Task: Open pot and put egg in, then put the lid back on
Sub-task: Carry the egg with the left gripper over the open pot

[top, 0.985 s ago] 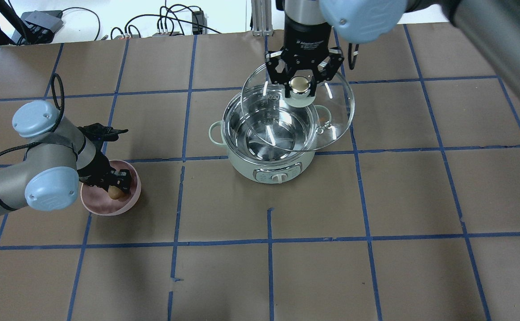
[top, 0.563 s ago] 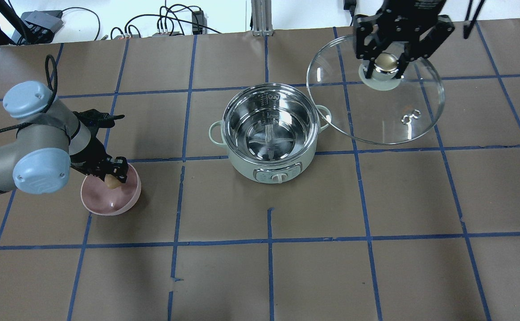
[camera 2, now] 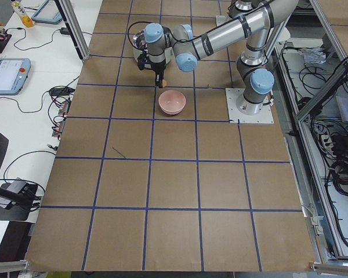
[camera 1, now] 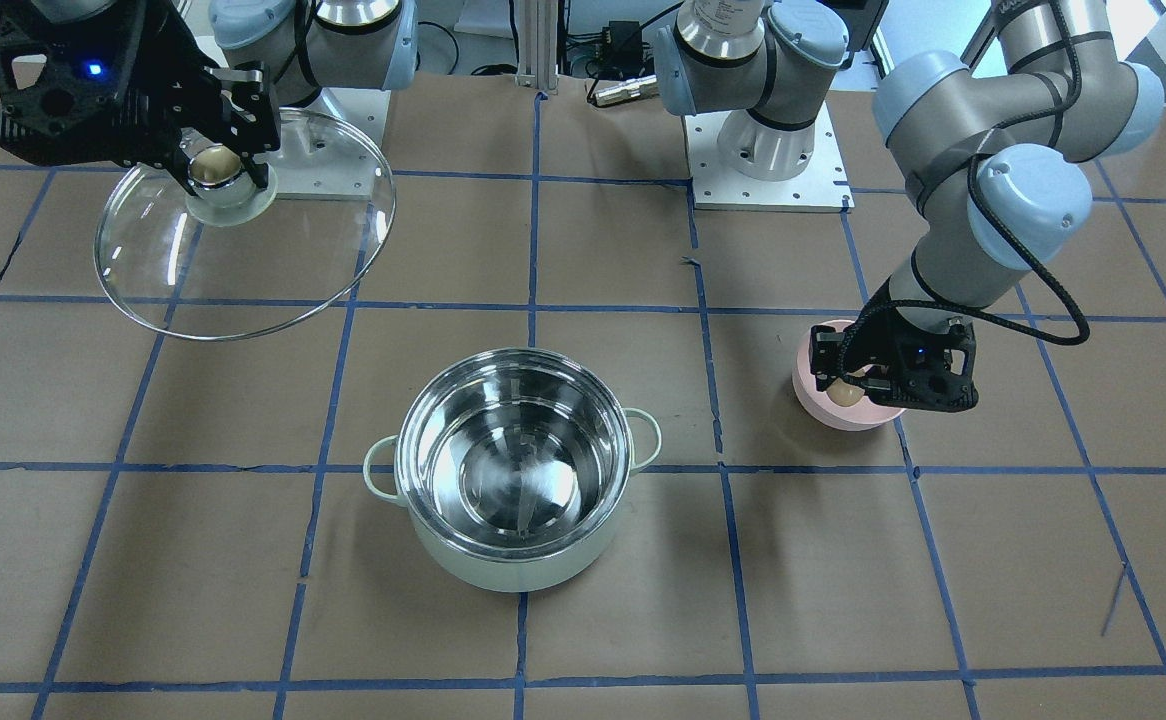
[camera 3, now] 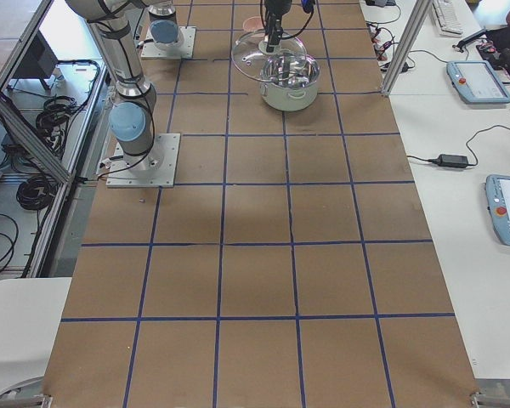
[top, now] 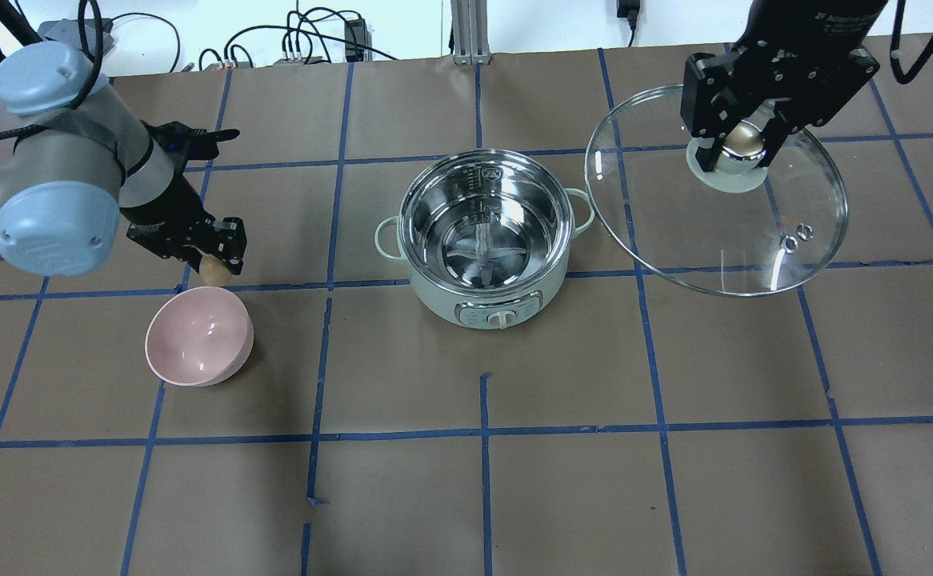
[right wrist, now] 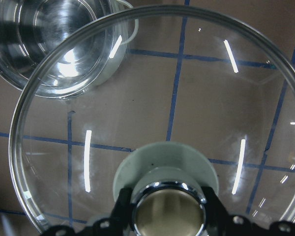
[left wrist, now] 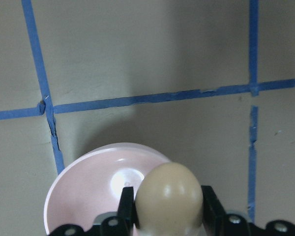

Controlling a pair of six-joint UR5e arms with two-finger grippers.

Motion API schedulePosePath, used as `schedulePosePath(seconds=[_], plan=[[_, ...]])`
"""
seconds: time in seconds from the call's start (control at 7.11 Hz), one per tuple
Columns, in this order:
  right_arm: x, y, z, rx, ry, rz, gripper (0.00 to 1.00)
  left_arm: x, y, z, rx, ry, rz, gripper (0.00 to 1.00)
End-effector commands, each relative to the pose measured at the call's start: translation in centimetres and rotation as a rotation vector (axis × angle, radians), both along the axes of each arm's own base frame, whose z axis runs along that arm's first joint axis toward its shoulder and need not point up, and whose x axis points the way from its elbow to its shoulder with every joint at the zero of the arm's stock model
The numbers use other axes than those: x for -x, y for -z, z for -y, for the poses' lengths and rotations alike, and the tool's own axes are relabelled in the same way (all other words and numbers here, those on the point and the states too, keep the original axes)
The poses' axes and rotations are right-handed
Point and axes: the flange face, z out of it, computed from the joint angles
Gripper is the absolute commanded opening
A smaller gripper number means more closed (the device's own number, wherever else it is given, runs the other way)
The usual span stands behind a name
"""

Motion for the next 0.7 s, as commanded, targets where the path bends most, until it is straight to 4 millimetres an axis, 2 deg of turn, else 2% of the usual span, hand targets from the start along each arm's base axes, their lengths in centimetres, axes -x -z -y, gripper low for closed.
schedulePosePath(seconds=[0.0, 0.14, 0.42, 0.56], plan=[[0.2, 0.1, -0.3, -0.003, -0.027, 0.0, 0.16, 7.4, -3.8, 2.0, 0.069, -0.08, -0.047, 0.11], [0.3, 0.1, -0.3, -0.002, -0.048, 0.002, 0.15, 9.9, -4.3, 3.3, 0.113, -0.087, -0.09, 0.11], [0.8, 0.0, -0.4, -0.003, -0.071, -0.045, 0.15, 19.0, -3.1, 5.4, 0.174, -0.101, -0.127, 0.11], [0.7, 0.0, -0.4, -0.001, -0.101, -0.043, 0.15, 22.4, -2.4, 6.5, 0.181, -0.098, -0.135, 0.12]])
